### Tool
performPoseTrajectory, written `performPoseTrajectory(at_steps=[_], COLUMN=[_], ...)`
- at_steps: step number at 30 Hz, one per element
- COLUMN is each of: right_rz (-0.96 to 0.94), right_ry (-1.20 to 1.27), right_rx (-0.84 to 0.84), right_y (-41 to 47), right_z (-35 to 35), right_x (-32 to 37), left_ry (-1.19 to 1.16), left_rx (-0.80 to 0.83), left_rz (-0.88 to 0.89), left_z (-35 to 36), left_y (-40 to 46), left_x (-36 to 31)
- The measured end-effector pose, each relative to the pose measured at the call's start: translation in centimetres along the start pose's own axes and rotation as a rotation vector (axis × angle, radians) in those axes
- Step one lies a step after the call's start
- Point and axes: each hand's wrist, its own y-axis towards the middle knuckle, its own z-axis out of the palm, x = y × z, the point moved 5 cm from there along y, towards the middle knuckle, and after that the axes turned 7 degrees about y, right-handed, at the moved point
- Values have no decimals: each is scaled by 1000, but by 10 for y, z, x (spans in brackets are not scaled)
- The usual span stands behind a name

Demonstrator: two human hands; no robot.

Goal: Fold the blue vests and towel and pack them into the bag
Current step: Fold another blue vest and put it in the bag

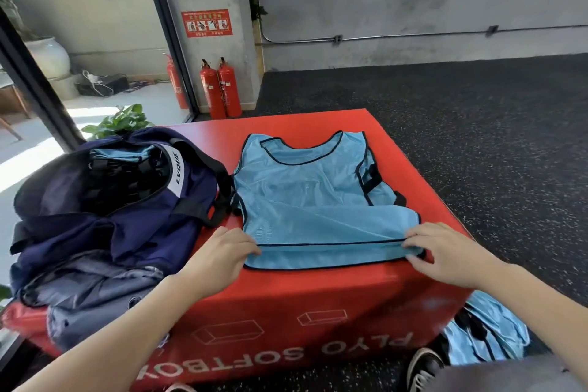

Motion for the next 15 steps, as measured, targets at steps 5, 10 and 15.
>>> performPoseTrajectory(at_steps=[5, 10, 15], right_rz=[-76, 58, 193], right_ry=[-62, 117, 207], right_rx=[-8, 6, -69], right_y=[0, 5, 5], right_z=[3, 6, 1], right_x=[12, 2, -6], left_ry=[-56, -51, -67], left_rx=[97, 123, 81], left_rz=[-74, -128, -145], left_z=[5, 7, 9], left_y=[-7, -8, -5], left_x=[-3, -5, -3])
